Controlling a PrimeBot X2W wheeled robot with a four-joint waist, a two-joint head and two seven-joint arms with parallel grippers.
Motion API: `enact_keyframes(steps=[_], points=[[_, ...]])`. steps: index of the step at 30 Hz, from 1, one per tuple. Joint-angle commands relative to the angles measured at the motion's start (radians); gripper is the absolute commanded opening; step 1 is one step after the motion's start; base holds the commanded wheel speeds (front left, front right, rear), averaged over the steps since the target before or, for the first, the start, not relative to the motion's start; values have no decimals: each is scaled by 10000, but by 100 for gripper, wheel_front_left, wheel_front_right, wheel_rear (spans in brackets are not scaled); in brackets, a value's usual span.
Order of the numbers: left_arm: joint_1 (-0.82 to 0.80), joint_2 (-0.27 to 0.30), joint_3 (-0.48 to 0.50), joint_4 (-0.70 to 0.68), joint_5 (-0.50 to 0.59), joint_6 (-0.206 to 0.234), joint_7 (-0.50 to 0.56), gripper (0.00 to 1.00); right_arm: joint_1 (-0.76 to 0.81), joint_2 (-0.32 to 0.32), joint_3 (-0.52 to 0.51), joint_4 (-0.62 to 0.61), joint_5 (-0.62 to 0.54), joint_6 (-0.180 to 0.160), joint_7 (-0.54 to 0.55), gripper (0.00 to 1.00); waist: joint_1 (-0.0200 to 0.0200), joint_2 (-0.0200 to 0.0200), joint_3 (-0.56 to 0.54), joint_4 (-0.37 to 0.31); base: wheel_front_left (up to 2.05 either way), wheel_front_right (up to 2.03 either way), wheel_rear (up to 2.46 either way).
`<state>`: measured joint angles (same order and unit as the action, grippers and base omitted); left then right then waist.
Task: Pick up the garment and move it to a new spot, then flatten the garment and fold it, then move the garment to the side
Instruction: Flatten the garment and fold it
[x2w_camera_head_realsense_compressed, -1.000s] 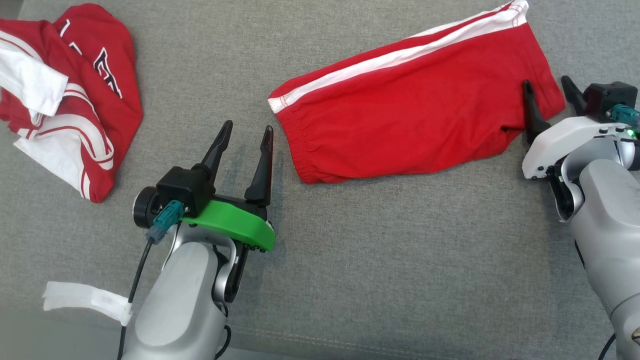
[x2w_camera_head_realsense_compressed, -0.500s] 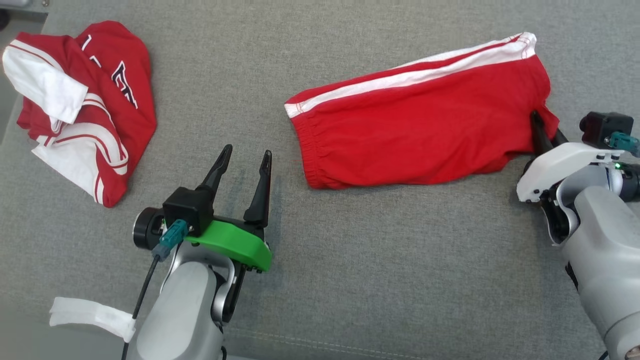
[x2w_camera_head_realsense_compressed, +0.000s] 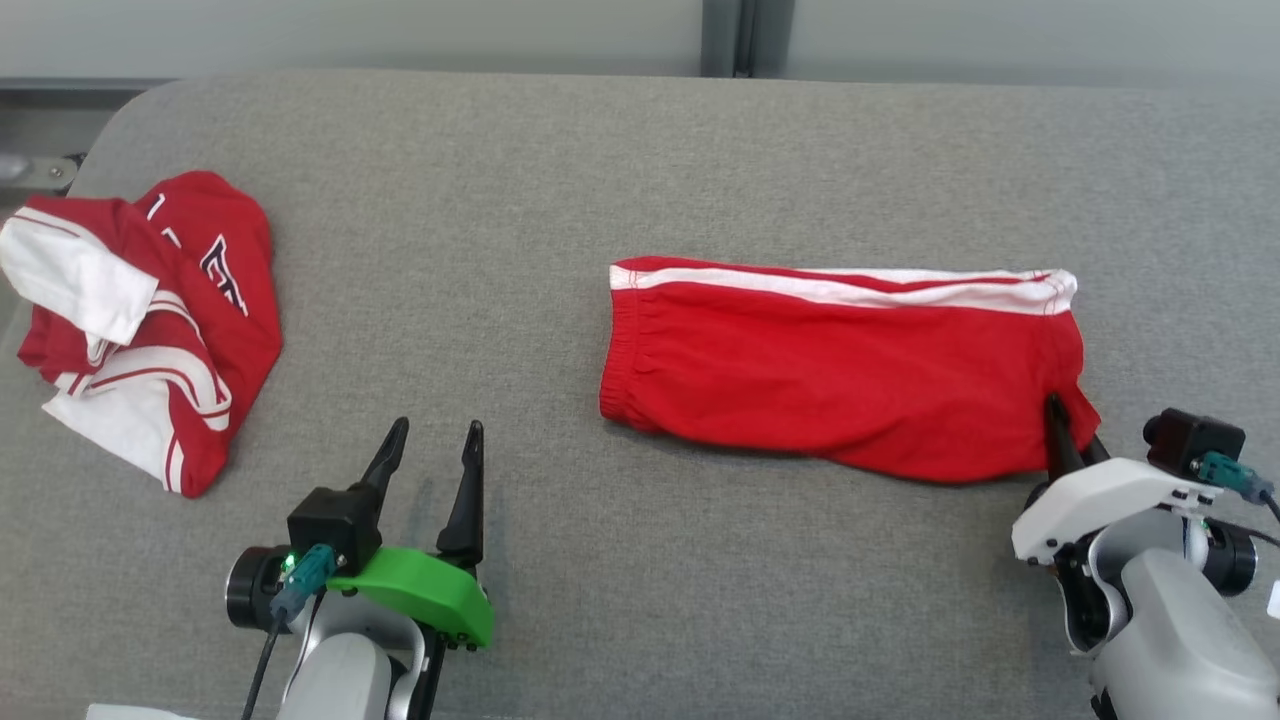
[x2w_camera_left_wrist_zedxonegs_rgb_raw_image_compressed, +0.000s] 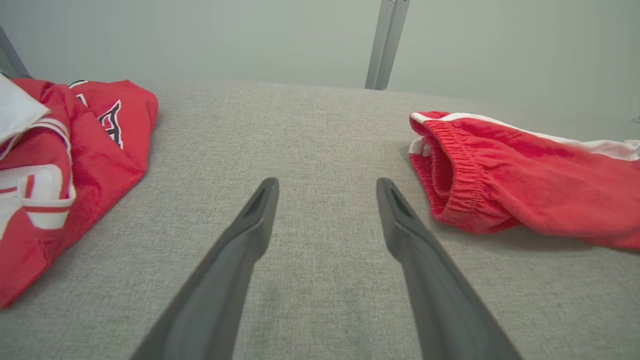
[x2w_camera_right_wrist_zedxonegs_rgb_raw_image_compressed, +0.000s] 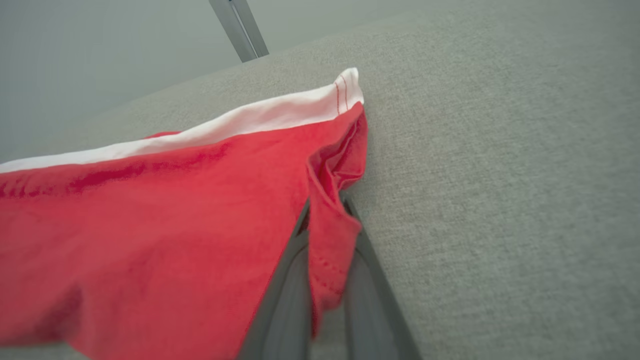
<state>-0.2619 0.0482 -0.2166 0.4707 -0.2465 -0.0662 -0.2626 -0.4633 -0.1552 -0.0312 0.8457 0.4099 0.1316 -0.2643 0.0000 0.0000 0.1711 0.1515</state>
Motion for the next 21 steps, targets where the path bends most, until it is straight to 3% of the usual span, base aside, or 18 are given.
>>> enact_keyframes(steps=[1,11,21], points=[[298,48,138,-7,59,-55,-29,100,400,22,-138,-96,-202,-20,-1,0,0,0,-782,-770,0,0,0],[775,46,433,17,53,-170,-29,100,473,133,-349,-1000,-929,-18,-1,0,0,0,-855,-883,0,0,0],[719,46,208,59,-106,-152,-29,100,-481,612,2387,-2240,-922,-15,-3,0,0,0,-876,-267,0,0,0]])
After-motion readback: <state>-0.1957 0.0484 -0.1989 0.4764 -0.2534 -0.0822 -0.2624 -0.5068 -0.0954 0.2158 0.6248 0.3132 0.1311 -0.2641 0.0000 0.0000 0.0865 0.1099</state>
